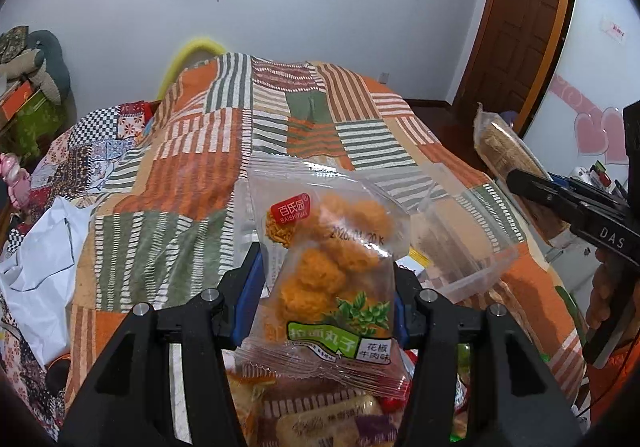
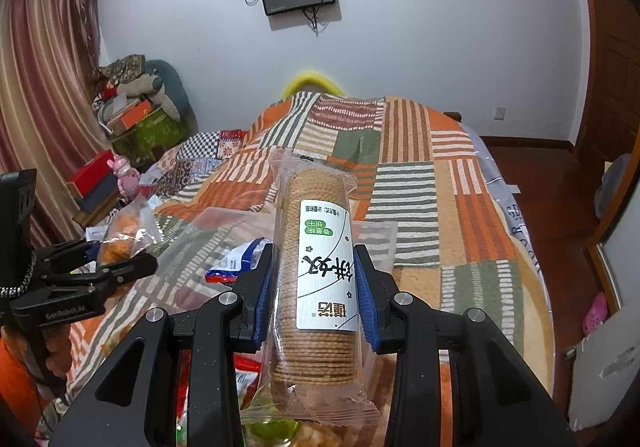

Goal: Organize snacks
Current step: 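Carry both snacks into the clear box and open both tools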

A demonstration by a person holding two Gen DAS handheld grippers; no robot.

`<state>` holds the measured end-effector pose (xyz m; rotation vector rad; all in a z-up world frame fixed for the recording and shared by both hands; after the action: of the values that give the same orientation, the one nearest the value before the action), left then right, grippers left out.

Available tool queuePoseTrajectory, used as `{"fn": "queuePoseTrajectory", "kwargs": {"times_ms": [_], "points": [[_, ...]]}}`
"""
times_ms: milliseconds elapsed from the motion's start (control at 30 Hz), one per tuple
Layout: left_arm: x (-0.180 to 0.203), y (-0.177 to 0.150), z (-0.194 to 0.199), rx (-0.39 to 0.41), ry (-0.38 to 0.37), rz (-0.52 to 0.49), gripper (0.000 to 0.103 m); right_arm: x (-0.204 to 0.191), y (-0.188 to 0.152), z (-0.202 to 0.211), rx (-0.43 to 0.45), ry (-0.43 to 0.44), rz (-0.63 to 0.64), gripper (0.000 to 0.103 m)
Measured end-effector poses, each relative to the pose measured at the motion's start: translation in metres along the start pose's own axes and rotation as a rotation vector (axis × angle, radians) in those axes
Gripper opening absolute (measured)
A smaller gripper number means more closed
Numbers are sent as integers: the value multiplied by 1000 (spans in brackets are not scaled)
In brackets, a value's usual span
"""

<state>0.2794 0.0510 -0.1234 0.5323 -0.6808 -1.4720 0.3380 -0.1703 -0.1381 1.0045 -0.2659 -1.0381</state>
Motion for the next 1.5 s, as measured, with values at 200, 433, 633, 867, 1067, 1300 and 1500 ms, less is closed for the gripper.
{"fn": "queuePoseTrajectory", "kwargs": {"times_ms": [200,433,633,867,1067,1300,1500], "points": [[6,7,-24,-37,7,-3,53,-2,-3,-27,-65,5,12,33],[7,6,-44,-73,43,0,53,-9,-14,-56,-143,-12,60,33],[10,2,-55,-90,61,-27,53,-7,-16,-66,-179,-15,59,33],[10,-1,-63,-119,48,-22,54,-11,-16,-70,-201,-16,76,31],[9,-2,-55,-122,36,-4,56,-13,-16,-64,-201,-23,99,31],[9,-2,-18,-68,22,8,62,-13,-14,-37,-162,-12,85,39],[11,-3,22,-1,24,-3,68,-16,-10,-2,-98,-20,88,44]]}}
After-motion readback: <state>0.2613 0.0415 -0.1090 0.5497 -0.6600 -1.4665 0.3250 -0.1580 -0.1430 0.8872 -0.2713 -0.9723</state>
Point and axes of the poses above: each gripper's, at about its wrist camera, not at the fingertips, and z roughly against the way its jaws point, x to its right, y to its top, the point moved 2 cm from there along -z, roughly the way its jaws point, and after that the axes turned 3 degrees about y, right-handed, at the moved point
